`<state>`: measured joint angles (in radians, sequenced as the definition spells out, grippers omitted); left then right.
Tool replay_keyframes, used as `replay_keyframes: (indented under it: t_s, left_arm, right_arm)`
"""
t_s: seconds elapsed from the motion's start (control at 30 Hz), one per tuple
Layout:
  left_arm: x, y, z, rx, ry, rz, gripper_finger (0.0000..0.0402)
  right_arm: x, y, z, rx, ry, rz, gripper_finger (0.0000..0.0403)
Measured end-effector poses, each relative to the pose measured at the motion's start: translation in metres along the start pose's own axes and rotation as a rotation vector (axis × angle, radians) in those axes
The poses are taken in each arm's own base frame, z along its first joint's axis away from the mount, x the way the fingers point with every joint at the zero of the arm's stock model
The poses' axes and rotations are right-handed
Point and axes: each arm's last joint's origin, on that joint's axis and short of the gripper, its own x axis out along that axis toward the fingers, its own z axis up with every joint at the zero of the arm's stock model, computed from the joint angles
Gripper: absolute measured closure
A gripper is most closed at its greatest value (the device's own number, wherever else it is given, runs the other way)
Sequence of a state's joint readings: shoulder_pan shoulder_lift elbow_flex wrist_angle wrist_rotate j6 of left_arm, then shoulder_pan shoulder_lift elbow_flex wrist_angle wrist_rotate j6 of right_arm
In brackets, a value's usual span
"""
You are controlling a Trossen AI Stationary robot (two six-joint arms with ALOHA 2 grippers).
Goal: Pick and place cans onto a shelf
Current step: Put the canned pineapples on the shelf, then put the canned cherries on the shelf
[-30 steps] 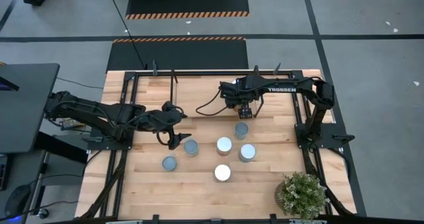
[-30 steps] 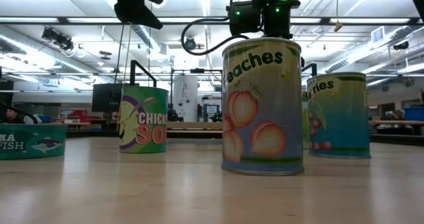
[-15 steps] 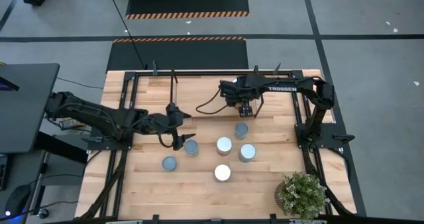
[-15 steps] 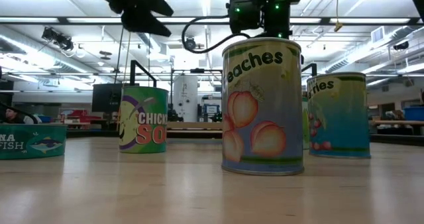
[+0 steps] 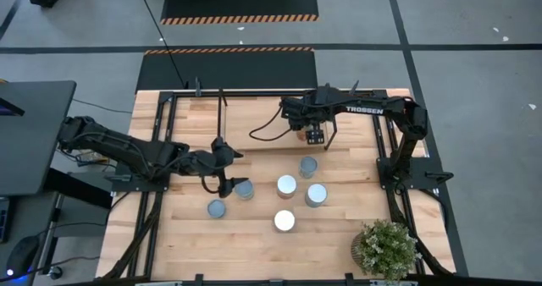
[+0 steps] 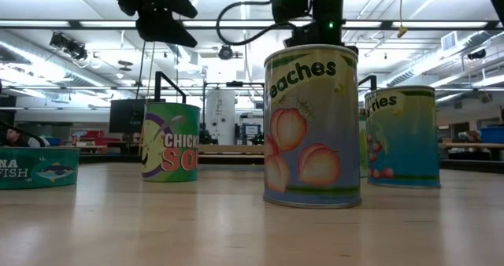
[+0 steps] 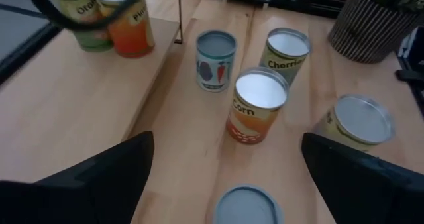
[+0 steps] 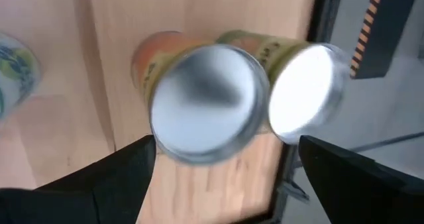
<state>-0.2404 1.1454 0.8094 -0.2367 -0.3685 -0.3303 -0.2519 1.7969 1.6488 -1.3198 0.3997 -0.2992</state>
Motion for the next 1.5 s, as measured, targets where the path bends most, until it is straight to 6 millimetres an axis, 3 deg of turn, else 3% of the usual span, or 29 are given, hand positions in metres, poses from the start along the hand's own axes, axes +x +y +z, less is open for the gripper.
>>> replay_keyframes:
  t_s: [0.27,0.43,0.7,1.07,1.17,1.3,1.5]
  left_arm:
    - [0.000,0.000,0.000,-0.001,0.002,-0.004,0.0013]
    - [0.000,0.000,0.000,-0.040,0.002,-0.008,0.0013]
    - [-0.006,-0.010,0.003,0.034,0.000,-0.062,0.0013]
    - [-0.007,-0.010,-0.010,-0.138,0.174,-0.144,0.0013]
    - [-0.007,-0.010,-0.009,-0.154,0.171,-0.147,0.0013]
    - [-0.006,-0.010,-0.001,-0.063,0.037,-0.060,0.0013]
    - [-0.006,-0.011,0.009,-0.007,-0.079,-0.013,0.0013]
  right_arm:
    - [-0.026,-0.011,0.004,0.032,-0.081,-0.008,0.0025]
    - [-0.034,-0.001,0.013,0.083,-0.181,0.069,0.0025]
    - [-0.059,0.050,0.031,0.006,-0.321,0.102,0.0027]
    - [-0.095,0.126,0.034,-0.009,-0.462,0.146,0.0028]
    - [-0.093,0.152,0.036,-0.006,-0.506,0.144,0.0028]
    - [-0.087,0.181,0.035,-0.015,-0.562,0.100,0.0028]
    - [-0.084,0.209,0.027,0.064,-0.568,0.138,0.0028]
